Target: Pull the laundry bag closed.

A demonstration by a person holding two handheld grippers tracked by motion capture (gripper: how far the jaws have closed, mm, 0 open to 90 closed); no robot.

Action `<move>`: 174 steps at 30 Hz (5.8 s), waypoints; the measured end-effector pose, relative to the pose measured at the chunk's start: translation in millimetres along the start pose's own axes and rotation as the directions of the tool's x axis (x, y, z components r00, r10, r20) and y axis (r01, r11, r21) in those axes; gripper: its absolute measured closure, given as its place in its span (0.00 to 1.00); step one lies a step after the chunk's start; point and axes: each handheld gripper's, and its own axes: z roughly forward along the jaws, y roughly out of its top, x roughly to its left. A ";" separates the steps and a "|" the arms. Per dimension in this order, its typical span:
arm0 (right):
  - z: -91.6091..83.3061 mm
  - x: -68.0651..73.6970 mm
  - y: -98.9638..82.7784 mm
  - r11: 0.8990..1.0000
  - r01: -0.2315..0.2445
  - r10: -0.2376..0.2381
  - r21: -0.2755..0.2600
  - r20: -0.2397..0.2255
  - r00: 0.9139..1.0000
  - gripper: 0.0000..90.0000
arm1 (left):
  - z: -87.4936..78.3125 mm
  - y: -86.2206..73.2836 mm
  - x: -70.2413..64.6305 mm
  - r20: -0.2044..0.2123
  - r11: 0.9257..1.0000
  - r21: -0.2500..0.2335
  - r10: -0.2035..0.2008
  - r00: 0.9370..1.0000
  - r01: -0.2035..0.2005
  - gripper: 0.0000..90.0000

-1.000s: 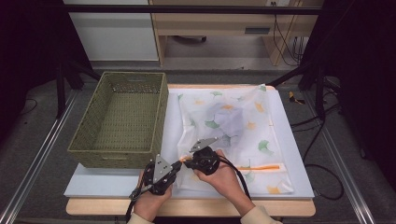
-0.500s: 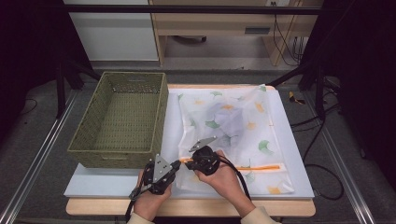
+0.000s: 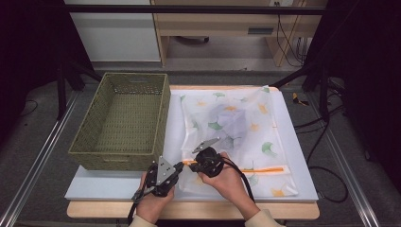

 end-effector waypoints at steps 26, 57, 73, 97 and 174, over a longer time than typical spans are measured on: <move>-1.5 0.0 -1.6 0.998 -0.002 0.001 0.062 0.021 1.000 1.00 | -2.5 0.8 -1.3 -0.008 1.000 -0.007 0.007 1.000 -0.007 0.98; -25.4 -17.6 -12.6 0.997 -0.044 0.040 0.066 0.059 0.997 1.00 | -4.0 -0.4 3.4 -0.018 1.000 -0.009 -0.015 1.000 0.015 0.98; -30.3 -20.4 -15.3 0.997 -0.050 0.045 0.066 0.069 0.997 1.00 | -3.8 -1.1 2.9 -0.017 1.000 -0.003 -0.013 1.000 0.013 0.98; -30.9 -19.3 -14.3 0.993 -0.062 0.053 0.098 0.090 0.995 1.00 | -6.8 1.6 2.7 -0.021 1.000 -0.015 -0.001 1.000 0.001 0.98; -68.5 -64.0 -61.6 0.969 -0.211 0.185 0.130 0.184 0.965 1.00 | -7.6 -0.7 5.5 -0.035 1.000 0.003 -0.003 0.999 0.003 0.98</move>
